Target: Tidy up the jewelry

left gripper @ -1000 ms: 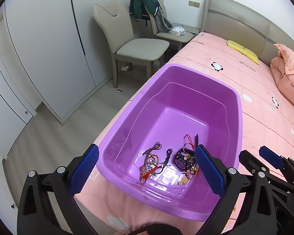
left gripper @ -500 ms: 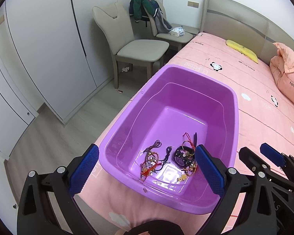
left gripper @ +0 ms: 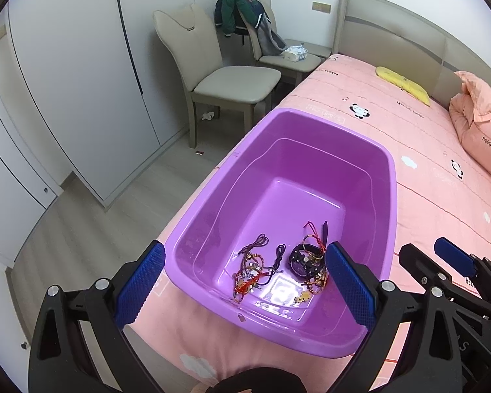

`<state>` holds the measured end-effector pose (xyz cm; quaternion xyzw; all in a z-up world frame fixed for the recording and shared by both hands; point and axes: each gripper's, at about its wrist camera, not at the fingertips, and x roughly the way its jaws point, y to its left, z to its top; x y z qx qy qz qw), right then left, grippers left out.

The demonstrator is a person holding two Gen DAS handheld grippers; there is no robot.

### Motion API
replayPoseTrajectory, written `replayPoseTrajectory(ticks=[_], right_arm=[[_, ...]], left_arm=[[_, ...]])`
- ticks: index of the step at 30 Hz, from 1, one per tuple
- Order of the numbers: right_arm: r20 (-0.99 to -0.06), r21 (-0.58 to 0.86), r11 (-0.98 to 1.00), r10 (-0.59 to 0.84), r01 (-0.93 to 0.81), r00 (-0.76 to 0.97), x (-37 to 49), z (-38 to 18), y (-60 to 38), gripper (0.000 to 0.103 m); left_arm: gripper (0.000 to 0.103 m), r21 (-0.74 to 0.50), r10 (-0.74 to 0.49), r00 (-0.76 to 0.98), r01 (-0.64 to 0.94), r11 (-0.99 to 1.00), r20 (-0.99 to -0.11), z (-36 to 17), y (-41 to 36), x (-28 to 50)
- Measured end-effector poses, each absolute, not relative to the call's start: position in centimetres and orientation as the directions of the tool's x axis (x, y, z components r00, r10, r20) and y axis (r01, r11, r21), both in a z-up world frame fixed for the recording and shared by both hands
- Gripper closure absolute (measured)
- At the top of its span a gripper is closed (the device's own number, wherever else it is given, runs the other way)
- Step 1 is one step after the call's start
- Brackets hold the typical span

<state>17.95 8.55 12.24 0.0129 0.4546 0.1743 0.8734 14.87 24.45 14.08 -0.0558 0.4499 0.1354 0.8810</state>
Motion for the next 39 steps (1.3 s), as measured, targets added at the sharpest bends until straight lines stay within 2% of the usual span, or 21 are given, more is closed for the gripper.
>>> replayPoseTrajectory(ticks=[39], right_arm=[[-0.783,0.158,0.944,0.299,-0.291,0.545,17.87,12.78,8.63,0.042]], left_arm=[[0.006,0.032,0.210,0.564,-0.309,0.951,-0.799,14.26,25.19,14.75]])
